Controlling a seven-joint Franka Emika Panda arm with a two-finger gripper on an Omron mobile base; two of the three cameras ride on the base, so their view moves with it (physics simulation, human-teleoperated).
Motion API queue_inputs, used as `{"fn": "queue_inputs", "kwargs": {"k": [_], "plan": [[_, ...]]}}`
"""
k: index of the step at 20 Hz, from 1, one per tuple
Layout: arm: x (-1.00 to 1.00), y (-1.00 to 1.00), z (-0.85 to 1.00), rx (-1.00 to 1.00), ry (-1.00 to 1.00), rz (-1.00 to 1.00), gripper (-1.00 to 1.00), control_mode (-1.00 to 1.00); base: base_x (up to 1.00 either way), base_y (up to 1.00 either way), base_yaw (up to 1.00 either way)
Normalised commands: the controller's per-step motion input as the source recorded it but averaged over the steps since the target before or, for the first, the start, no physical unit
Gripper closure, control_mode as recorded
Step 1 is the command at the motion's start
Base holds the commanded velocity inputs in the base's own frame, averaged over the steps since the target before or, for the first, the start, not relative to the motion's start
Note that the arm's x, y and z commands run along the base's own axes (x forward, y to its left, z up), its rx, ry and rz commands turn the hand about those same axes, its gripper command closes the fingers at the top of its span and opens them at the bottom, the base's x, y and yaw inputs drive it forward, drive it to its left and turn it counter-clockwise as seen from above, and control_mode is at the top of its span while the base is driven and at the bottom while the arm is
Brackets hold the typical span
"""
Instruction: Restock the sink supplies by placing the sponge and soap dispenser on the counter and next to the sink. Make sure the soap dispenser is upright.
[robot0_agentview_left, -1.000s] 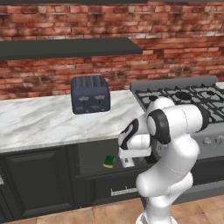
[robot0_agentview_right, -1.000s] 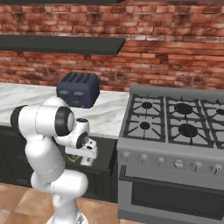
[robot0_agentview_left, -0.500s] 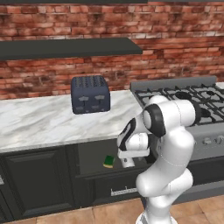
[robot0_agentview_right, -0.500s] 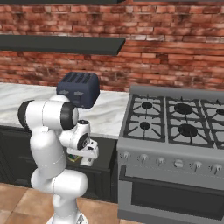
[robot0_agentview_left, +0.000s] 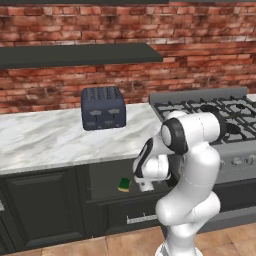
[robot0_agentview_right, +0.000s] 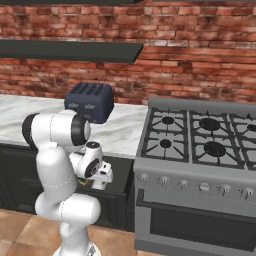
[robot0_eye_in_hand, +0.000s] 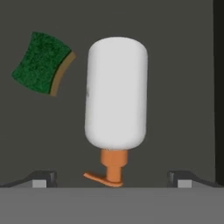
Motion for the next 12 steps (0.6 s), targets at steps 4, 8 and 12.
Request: {"fn": "queue_inputs", "kwargs": {"k": [4,8,12], "plan": [[0.22,0.00,-0.16,0.00,-0.01,0.00,-1.00,-1.00,0.00,0.00,0.00],[0.33,0.00,-0.16,0.00,0.00,0.00,-1.00,-1.00,0.00,0.00,0.00],[0.31,0.01,-0.20,0.00,0.00,0.00,-1.00,-1.00,0.00,0.00,0.00]]}}
